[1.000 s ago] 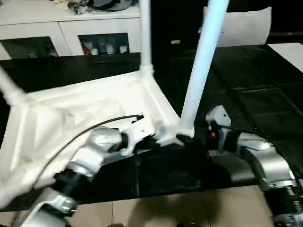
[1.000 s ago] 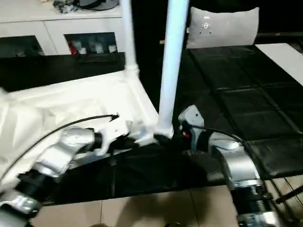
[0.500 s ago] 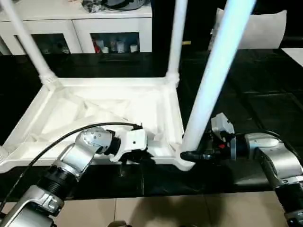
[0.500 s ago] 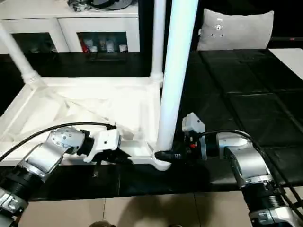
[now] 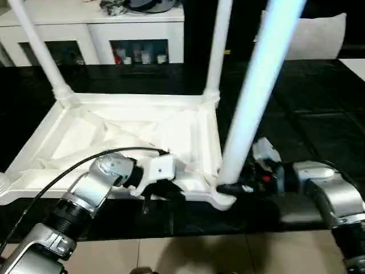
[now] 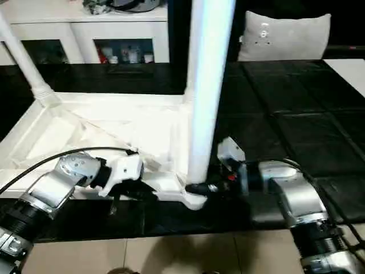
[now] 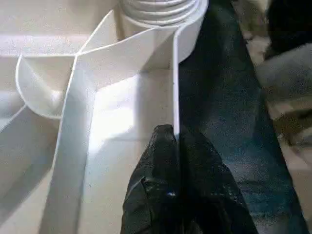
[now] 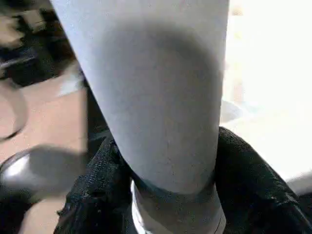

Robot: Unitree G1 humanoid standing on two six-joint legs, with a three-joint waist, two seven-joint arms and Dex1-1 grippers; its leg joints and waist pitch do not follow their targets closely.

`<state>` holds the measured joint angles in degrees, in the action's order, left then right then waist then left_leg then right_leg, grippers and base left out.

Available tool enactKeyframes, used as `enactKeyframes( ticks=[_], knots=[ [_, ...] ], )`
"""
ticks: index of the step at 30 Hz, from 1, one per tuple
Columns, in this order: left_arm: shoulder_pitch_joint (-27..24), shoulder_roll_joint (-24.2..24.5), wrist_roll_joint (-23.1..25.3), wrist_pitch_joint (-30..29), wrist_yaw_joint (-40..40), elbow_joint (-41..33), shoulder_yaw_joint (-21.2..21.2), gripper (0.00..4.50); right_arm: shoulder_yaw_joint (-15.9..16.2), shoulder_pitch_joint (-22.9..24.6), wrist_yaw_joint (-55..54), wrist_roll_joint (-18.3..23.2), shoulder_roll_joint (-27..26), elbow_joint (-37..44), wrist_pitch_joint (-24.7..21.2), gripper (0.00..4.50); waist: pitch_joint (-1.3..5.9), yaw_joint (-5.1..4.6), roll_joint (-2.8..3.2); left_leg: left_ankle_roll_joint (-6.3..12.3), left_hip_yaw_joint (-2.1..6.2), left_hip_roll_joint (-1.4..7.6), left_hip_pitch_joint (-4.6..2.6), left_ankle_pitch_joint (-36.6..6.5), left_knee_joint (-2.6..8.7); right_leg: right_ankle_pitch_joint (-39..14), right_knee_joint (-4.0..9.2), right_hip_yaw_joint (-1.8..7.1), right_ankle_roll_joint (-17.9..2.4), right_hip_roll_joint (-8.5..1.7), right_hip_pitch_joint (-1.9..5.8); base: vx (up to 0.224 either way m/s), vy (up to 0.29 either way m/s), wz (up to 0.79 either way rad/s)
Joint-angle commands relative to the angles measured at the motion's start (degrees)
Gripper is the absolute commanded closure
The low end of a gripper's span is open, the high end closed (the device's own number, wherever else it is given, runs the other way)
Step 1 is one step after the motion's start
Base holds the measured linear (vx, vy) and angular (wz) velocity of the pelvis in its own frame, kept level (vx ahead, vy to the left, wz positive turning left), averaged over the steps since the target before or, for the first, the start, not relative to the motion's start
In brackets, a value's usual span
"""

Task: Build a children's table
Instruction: Rotate leg to tighten

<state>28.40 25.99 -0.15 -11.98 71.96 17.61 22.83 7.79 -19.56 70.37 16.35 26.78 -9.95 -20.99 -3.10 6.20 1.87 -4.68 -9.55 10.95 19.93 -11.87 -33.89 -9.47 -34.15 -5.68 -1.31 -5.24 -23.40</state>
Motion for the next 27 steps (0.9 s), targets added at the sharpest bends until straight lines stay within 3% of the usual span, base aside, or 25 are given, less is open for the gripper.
enactKeyframes(
  ticks=[1,2,5,6,7,8,12,14,19,22,23,27],
  knots=[
    [1.12,-4.13,0.5,-4.14,-5.26,-1.42,0.38,4.5,0.34,-0.7,-9.75,-1.26,-4.89,-0.7,-2.83,2.46,3.13,-0.23,-0.85,2.59,0.25,1.68,0.48,-9.27,4.22,-24.16,4.91,2.71,-7.81,-3.33,3.23,0.0,0.0,0.0],
    [1.31,-4.89,0.81,-5.11,-6.78,-1.31,0.06,4.5,-0.08,-0.98,-12.2,-1.59,-6.06,-0.94,-3.6,2.46,3.06,-0.59,-0.88,1.86,0.39,1.48,0.31,-10.32,4.27,-27.65,5.38,2.51,-6.39,-3.42,3.24,0.0,0.0,0.0],
    [2.31,-8.93,1.55,-9.91,-14.23,-0.6,-1.36,4.5,-1.53,-2.23,-23.31,-4.31,-10.61,-1.73,-7.99,2.49,3.13,-1.41,-0.77,1.39,0.61,1.31,0.58,-10.63,4.34,-28.97,5.6,2.36,-4.8,-3.27,3.4,0.0,0.0,0.0],
    [2.34,-9.04,1.59,-10.0,-14.42,-0.56,-1.39,4.5,-1.59,-2.25,-23.55,-4.34,-10.72,-1.74,-8.1,2.49,3.22,-1.67,-0.88,1.46,0.54,1.26,0.43,-10.19,4.29,-28.0,5.68,2.44,-4.84,-3.2,3.17,0.0,0.0,0.0],
    [3.29,-12.24,2.52,-12.14,-20.15,0.98,-2.55,4.5,-2.94,-3.02,-30.54,-5.96,-13.74,-2.4,-10.21,2.49,3.27,-1.79,-0.83,1.41,0.53,1.25,0.4,-10.14,4.23,-27.74,5.61,2.44,-4.91,-3.16,3.14,0.0,0.0,0.0],
    [3.34,-12.43,2.57,-12.25,-20.48,1.07,-2.62,4.5,-3.0,-3.06,-30.92,-6.09,-13.9,-2.44,-10.26,2.49,3.26,-2.13,-0.59,1.25,0.42,1.15,0.34,-9.85,4.15,-26.91,5.71,2.44,-5.31,-3.03,2.91,0.0,0.0,0.0],
    [4.56,-18.75,3.97,-15.04,-30.13,2.78,-5.21,4.5,-2.98,-2.94,-37.01,-7.98,-18.24,-2.37,-8.34,2.49,3.7,-2.08,-0.56,2.32,0.4,1.14,0.56,-8.45,3.94,-22.99,5.38,2.51,-5.95,-3.1,3.29,0.0,0.0,0.0],
    [4.59,-20.25,3.98,-15.42,-31.43,2.49,-5.29,4.5,-3.62,-2.59,-37.35,-6.5,-19.76,-1.94,-7.67,1.95,3.83,-1.94,-0.47,2.99,0.39,1.18,0.69,-7.32,3.88,-20.79,5.14,2.56,-6.64,-3.14,3.4,0.0,0.0,0.0],
    [3.81,-17.59,5.2,-11.85,-28.11,1.44,-3.04,4.5,-3.92,-0.96,-34.37,-5.27,-18.85,0.2,-5.6,1.36,3.93,-1.64,-0.29,4.03,0.46,1.38,0.73,-7.01,3.93,-17.84,4.83,2.64,-7.66,-3.19,3.53,0.0,0.0,0.0],
    [3.32,-15.73,5.28,-10.14,-26.18,1.18,-2.69,4.5,-4.21,-0.39,-32.11,-5.2,-17.01,0.08,-4.14,1.26,4.02,-1.68,-0.21,4.2,0.4,1.44,0.77,-7.27,3.89,-16.73,4.65,2.69,-8.01,-3.18,3.67,0.0,0.0,0.0],
    [2.87,-14.53,4.96,-8.58,-24.28,0.83,-2.6,4.5,-4.69,-0.24,-31.02,-5.38,-15.67,-0.35,-3.59,0.99,4.0,-1.57,-0.14,4.3,0.4,1.42,0.82,-6.77,3.85,-15.87,4.56,2.71,-8.37,-3.2,3.7,0.0,0.0,0.0],
    [2.33,-11.41,4.67,-6.18,-20.11,0.65,-2.02,4.5,-4.9,0.14,-24.22,-4.06,-11.18,0.28,-2.68,0.79,3.88,-1.42,-0.16,4.68,0.34,1.51,0.73,-7.56,3.85,-16.06,4.59,2.71,-8.97,-3.22,3.78,0.0,0.0,0.0]
  ],
)
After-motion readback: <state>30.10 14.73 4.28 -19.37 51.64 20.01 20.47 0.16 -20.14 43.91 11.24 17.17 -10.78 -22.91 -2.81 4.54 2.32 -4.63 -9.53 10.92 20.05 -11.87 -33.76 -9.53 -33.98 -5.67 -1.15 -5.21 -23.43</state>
